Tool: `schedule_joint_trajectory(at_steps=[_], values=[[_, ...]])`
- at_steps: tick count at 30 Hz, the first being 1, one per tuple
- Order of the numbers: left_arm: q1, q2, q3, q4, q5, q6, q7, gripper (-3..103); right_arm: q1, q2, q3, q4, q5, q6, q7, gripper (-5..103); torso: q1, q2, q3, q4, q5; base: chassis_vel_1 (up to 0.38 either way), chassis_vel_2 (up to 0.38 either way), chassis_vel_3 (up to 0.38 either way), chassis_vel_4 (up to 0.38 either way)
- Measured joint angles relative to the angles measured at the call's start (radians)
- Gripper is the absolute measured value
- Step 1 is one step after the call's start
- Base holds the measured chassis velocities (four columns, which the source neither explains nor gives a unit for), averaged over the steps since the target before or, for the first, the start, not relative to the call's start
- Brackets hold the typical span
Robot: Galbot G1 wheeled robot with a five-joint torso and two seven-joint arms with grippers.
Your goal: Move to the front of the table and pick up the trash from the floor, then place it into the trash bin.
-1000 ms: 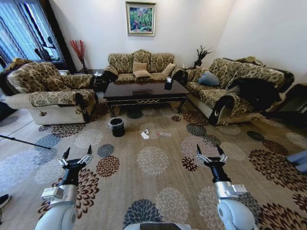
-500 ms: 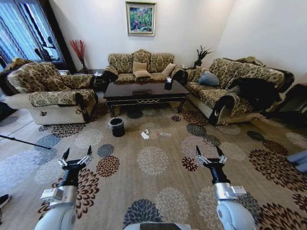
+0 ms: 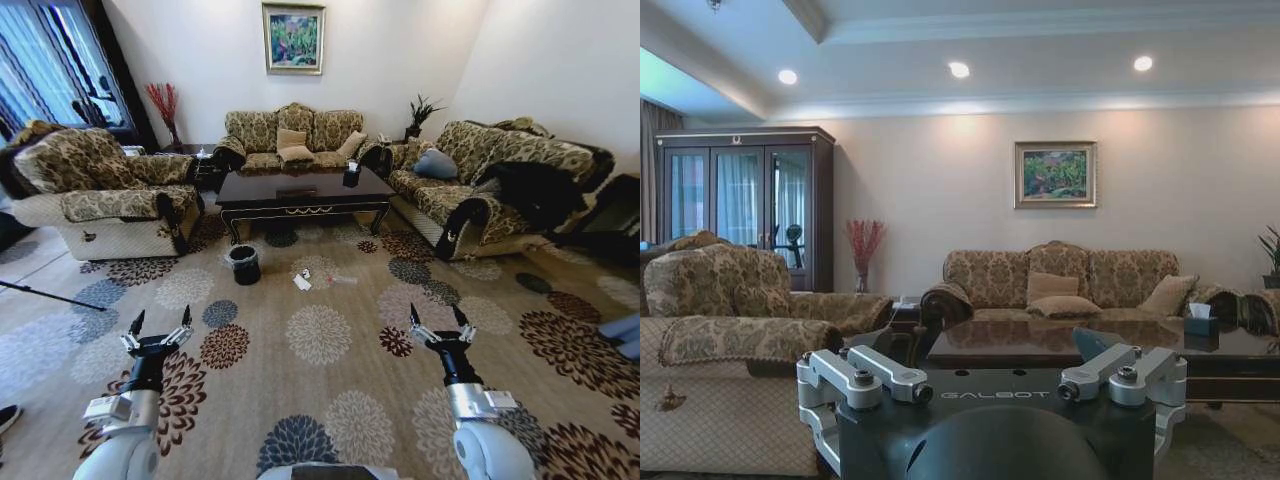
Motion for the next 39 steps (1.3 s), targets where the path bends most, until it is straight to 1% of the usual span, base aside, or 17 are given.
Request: schedule_joint_trajectory(at_steps=[6,7,10,12,13,16,21,23,26,28,31,32,34,38,39], values=[[-0.004,0.001,0.002,0.0,0.003,0.003,0.0,100,0.005,-0.003,0.0,-0.006,0.0,0.0,0.002,100,-0.014,-0.032,-0.019,0.0,0.0,0.0,0.0,0.0,0.0],[-0.006,0.001,0.002,0.0,0.003,0.004,0.0,100,0.007,-0.004,0.0,-0.01,0.0,0.001,0.002,100,-0.019,-0.043,-0.025,0.0,0.0,0.0,0.0,0.0,0.0],[-0.007,0.001,0.002,0.002,0.003,0.004,0.0,100,0.01,-0.004,-0.001,-0.017,0.0,0.008,0.003,100,-0.023,-0.053,-0.03,0.0,0.0,0.0,0.0,0.0,0.0],[-0.008,0.001,0.002,0.003,0.004,0.005,0.0,100,0.016,-0.004,-0.003,-0.026,0.0,0.015,0.003,100,-0.03,-0.069,-0.039,0.0001,0.0,0.0,0.0,0.0,0.0],[-0.008,0.001,0.002,0.003,0.004,0.005,0.0,100,0.016,-0.004,-0.003,-0.026,0.0,0.015,0.003,100,-0.03,-0.069,-0.039,0.0001,0.0,0.0,0.0,0.0,0.0],[-0.011,0.0,0.002,0.004,0.004,0.007,0.0,100,0.022,-0.006,-0.003,-0.031,0.006,0.016,0.006,100,-0.039,-0.087,-0.049,0.0,0.0,0.0,0.0,0.0,0.0],[-0.012,-0.001,0.003,0.007,0.008,0.008,0.0,100,0.034,-0.004,-0.002,-0.037,0.033,0.015,0.04,100,-0.048,-0.108,-0.061,0.0001,0.0,0.0,0.0,0.0,0.0],[-0.012,-0.001,0.004,0.009,0.01,0.008,0.0,100,0.041,-0.001,0.002,-0.046,0.059,0.014,0.071,100,-0.054,-0.121,-0.067,0.0,0.0,0.0,0.0,0.0,0.0],[-0.011,-0.002,0.004,0.01,0.011,0.008,0.0,100,0.041,-0.001,0.004,-0.052,0.072,0.016,0.076,100,-0.058,-0.13,-0.073,0.0,0.0,0.0,0.0,0.0,0.0],[-0.008,-0.002,0.003,0.01,0.012,0.008,0.0,100,0.037,-0.001,0.005,-0.054,0.122,0.024,0.05,100,-0.065,-0.147,-0.082,0.0,0.0,0.0,0.0,0.0,0.0],[-0.007,-0.002,0.003,0.008,0.012,0.009,0.0,100,0.036,-0.001,0.006,-0.048,0.145,0.025,0.036,100,-0.069,-0.156,-0.087,0.0,0.0,0.0,0.0,0.0,0.0],[-0.005,-0.002,0.003,0.003,0.012,0.01,0.0,100,0.035,-0.001,0.008,-0.044,0.149,0.025,0.022,100,-0.074,-0.166,-0.092,0.0,0.0,0.0,0.0,0.0,0.0],[-0.005,-0.002,0.003,0.002,0.013,0.01,0.0,100,0.035,-0.002,0.008,-0.042,0.145,0.025,0.014,100,-0.075,-0.17,-0.095,0.0001,0.0,0.0,0.0,0.0,0.0],[0.004,-0.003,0.0,-0.004,0.014,0.01,0.0,100,0.023,-0.002,0.01,-0.037,0.109,0.024,-0.011,100,-0.086,-0.195,-0.11,0.0,-0.0001,0.0,0.0,0.0,0.0],[0.004,-0.003,0.0,-0.004,0.014,0.01,0.0,100,0.023,-0.002,0.01,-0.037,0.109,0.024,-0.011,100,-0.086,-0.195,-0.11,0.0,-0.0001,0.0,0.0,0.0,0.0]])
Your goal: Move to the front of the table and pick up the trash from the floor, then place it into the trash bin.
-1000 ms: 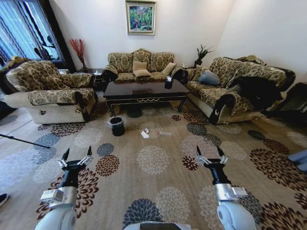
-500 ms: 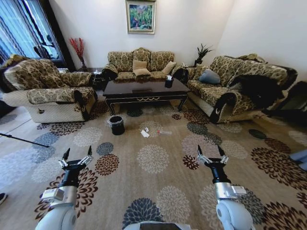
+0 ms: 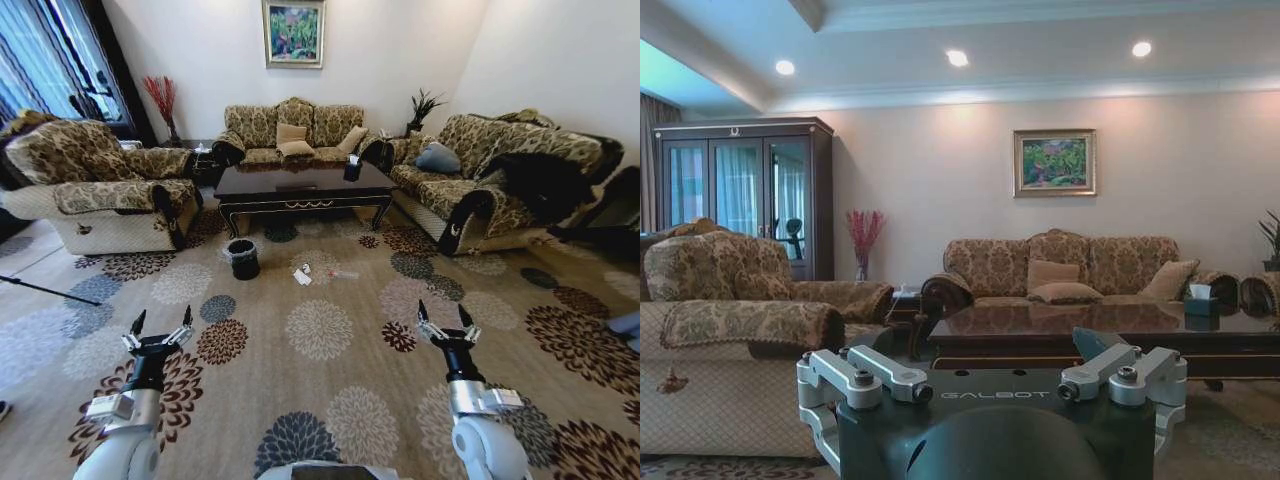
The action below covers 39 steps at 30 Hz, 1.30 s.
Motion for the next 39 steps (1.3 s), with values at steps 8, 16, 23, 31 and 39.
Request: schedule_joint_trajectory(at_steps=[8,16,23,31,39], values=[[0.01,-0.001,-0.004,-0.008,-0.001,-0.002,0.001,100,-0.017,0.007,0.003,0.027,-0.042,-0.044,-0.044,100,-0.016,-0.037,-0.021,0.0,0.0001,0.0,0.0,0.0,0.0],[0.016,-0.003,-0.004,-0.004,-0.001,-0.011,0.003,100,-0.034,0.01,-0.002,0.045,-0.086,-0.06,-0.089,100,-0.033,-0.075,-0.043,0.0,0.0001,0.0,0.0,0.0,0.0],[0.01,-0.004,-0.001,0.012,-0.002,-0.018,0.004,100,-0.045,0.012,-0.005,0.044,-0.099,-0.022,-0.136,100,-0.045,-0.104,-0.059,0.0,0.0,0.0,0.0,0.0,0.0],[-0.001,-0.006,0.008,0.034,0.004,-0.024,0.005,100,-0.044,0.014,-0.005,0.015,-0.108,0.009,-0.139,100,-0.061,-0.142,-0.081,0.0,0.0,0.0,0.0,0.0,0.0],[-0.008,-0.007,0.008,0.048,0.004,-0.027,0.005,100,-0.022,0.017,0.002,-0.004,-0.114,0.029,-0.107,100,-0.075,-0.174,-0.099,0.0,0.0001,0.0,0.0,0.0,0.0]])
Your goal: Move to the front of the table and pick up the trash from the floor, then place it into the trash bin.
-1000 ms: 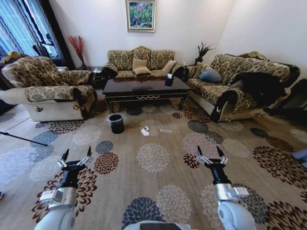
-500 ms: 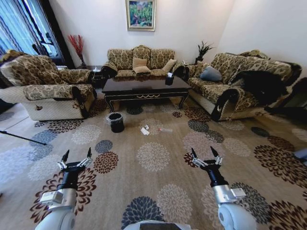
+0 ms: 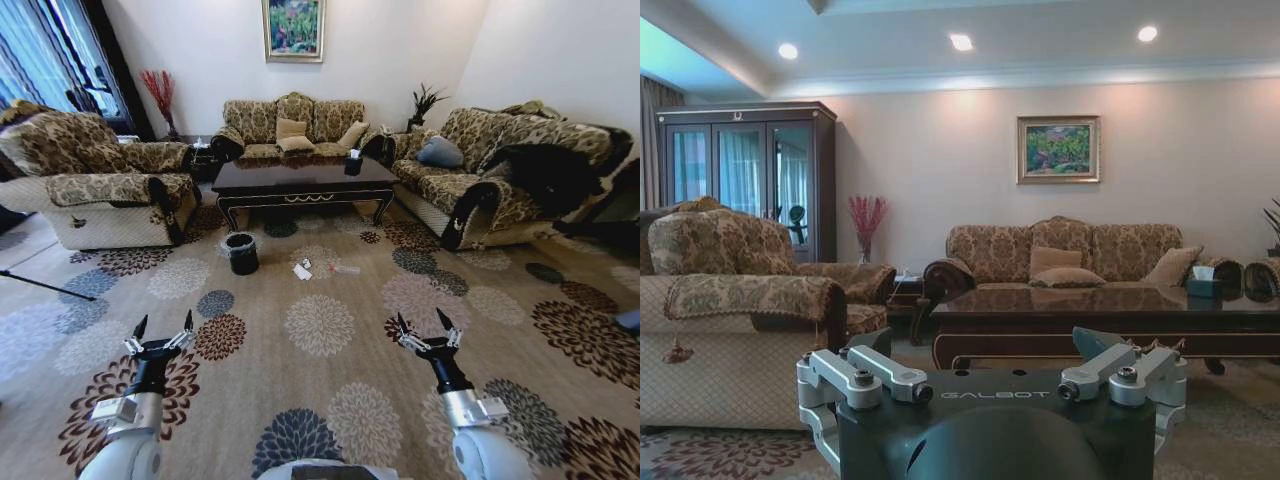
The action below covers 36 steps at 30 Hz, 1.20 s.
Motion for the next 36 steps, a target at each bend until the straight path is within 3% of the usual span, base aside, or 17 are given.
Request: schedule_joint_trajectory(at_steps=[9,17,27,36], values=[[-0.005,-0.002,0.004,0.007,0.004,0.001,0.0,100,0.005,0.001,0.0,-0.003,-0.001,0.041,-0.014,100,-0.015,-0.037,-0.022,0.0,0.0001,0.0,0.0,0.0,0.0],[0.0,0.002,-0.002,-0.056,-0.056,0.045,0.0,100,0.005,0.01,-0.003,-0.006,-0.041,0.061,-0.032,100,-0.031,-0.076,-0.045,-0.0001,0.0001,0.0,0.0,0.0,0.0],[0.019,-0.001,-0.002,-0.05,-0.045,0.034,0.001,100,0.001,0.014,-0.001,0.009,-0.072,0.07,-0.023,100,-0.048,-0.114,-0.066,0.0,-0.0001,0.0,0.0,0.0,0.0],[0.014,0.006,-0.005,-0.049,-0.049,0.031,0.002,100,-0.03,0.014,-0.001,0.082,-0.114,-0.054,0.086,100,-0.064,-0.155,-0.091,-0.0001,0.0,0.0,0.0,0.0,0.0]])
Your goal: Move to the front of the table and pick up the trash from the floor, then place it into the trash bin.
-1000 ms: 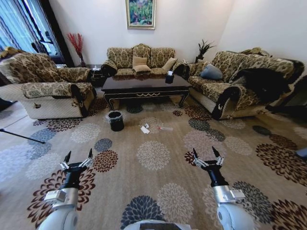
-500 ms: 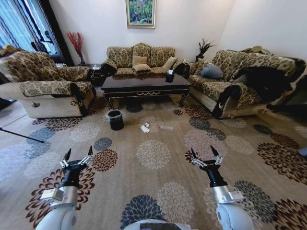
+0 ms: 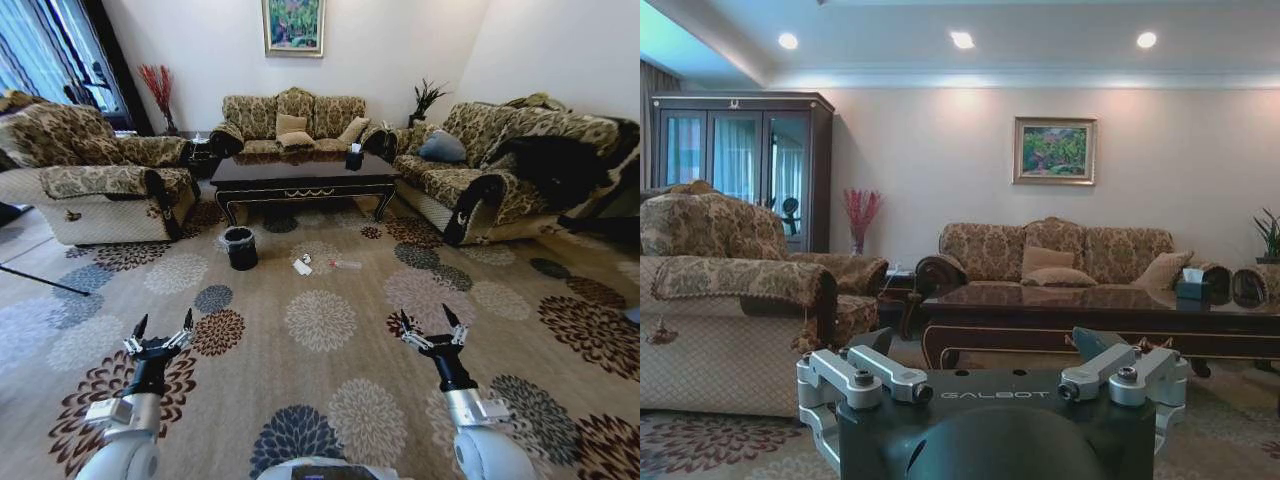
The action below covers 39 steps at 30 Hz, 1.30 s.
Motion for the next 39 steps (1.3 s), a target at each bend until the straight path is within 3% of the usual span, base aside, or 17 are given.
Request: schedule_joint_trajectory(at_steps=[11,21,29,39], values=[[-0.011,0.004,0.009,0.005,0.005,0.003,0.0,100,-0.014,-0.005,-0.012,0.031,0.026,-0.071,0.074,100,-0.017,-0.044,-0.027,0.0,0.0,0.0,0.0,0.0,0.0],[-0.01,0.005,0.009,0.011,0.004,0.002,0.0,100,-0.015,-0.002,-0.023,0.017,0.022,-0.068,0.087,100,-0.033,-0.085,-0.052,0.0001,0.0,0.0,0.0,0.0,0.0],[-0.007,0.001,0.012,0.013,0.008,-0.003,0.0,100,-0.021,-0.001,-0.023,0.0,0.058,-0.029,0.056,100,-0.044,-0.113,-0.07,0.0001,0.0,0.0,0.0,0.0,0.0],[-0.004,-0.006,0.017,0.021,0.019,-0.012,0.0,100,-0.015,0.007,-0.028,-0.013,0.087,-0.059,0.21,100,-0.059,-0.154,-0.095,0.0,0.0,0.0,0.0,0.0,0.0]])
